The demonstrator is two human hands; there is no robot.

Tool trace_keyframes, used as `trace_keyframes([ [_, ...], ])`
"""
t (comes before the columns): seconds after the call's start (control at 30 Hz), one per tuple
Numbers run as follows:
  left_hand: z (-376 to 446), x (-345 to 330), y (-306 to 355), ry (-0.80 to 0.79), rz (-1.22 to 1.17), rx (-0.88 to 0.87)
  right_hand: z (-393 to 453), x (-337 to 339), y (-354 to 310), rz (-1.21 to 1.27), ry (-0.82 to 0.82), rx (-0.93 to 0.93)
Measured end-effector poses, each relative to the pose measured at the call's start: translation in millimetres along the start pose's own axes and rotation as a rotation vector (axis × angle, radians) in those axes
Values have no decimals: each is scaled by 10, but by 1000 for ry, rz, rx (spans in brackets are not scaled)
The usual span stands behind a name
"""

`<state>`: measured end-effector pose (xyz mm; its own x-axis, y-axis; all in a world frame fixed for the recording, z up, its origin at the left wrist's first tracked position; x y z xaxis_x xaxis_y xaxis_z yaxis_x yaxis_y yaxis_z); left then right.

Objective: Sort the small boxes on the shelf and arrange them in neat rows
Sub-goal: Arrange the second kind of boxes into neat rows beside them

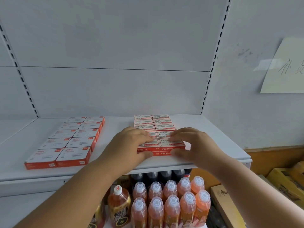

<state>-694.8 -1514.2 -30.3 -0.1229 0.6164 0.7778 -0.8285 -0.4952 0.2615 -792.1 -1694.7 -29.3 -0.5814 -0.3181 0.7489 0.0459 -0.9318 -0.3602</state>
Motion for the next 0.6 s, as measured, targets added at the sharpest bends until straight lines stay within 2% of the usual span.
trace_keyframes([
  [0.47, -11, -2, 6, -27, 14, -13, -30, -13, -23, 4, 11, -9],
  [0.53, -4, 13, -21, -11, -60, 32, -10, 3, -4, 55, 15, -54],
  [0.6, 34, 53, -80, 41, -198, 152, 39, 17, 32, 134, 39, -144],
])
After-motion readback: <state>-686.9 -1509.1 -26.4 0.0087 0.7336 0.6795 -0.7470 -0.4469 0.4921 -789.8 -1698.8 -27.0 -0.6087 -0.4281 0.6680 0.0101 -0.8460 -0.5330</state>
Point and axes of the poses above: each hand's wrist, its own z-axis towards the middle knuckle, its own x-axis out of the back of the hand, y = z × x, the point moved 5 cm from there along z, towards the middle knuckle, and after that the axes turned 12 degrees about y, right-handed, at the moved point
